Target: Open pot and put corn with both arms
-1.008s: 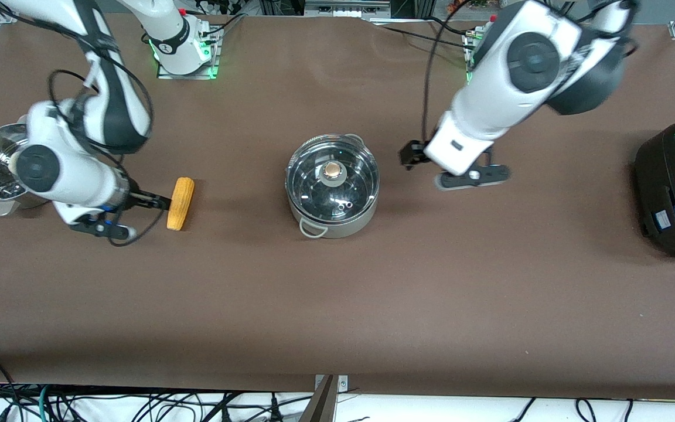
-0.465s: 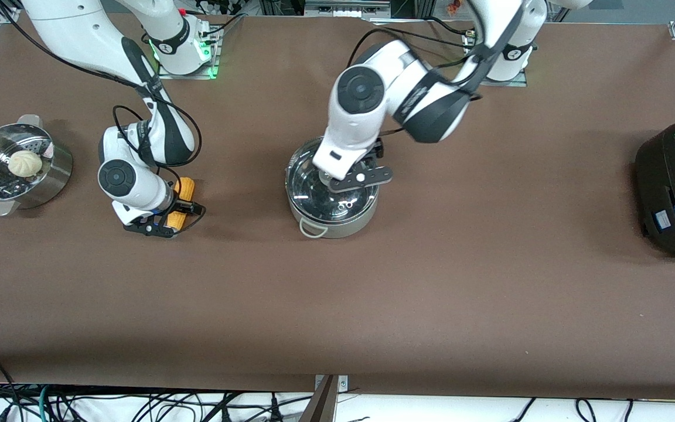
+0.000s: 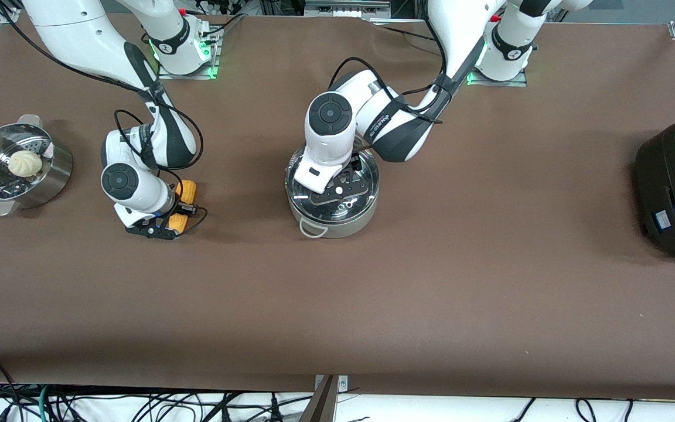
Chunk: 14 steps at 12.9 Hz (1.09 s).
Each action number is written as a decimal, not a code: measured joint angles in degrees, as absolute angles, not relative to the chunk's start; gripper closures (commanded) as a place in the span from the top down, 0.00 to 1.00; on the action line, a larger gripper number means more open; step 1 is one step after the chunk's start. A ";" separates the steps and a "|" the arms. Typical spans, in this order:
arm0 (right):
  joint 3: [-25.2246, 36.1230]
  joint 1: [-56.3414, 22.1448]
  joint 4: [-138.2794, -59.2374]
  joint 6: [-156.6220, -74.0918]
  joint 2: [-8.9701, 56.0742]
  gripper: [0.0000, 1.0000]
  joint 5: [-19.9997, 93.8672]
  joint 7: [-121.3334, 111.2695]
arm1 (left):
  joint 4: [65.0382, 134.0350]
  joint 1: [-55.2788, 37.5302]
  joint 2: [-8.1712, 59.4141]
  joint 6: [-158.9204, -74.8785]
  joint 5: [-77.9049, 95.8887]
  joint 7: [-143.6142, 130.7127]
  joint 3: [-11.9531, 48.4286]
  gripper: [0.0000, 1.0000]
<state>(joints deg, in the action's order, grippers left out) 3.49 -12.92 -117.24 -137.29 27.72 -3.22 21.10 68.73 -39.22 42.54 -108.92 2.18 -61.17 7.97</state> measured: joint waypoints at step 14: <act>1.87 -14.08 -98.30 -114.30 26.19 0.00 -3.29 20.99 | 75.34 -39.30 38.55 -108.41 0.32 -57.14 8.59 0.96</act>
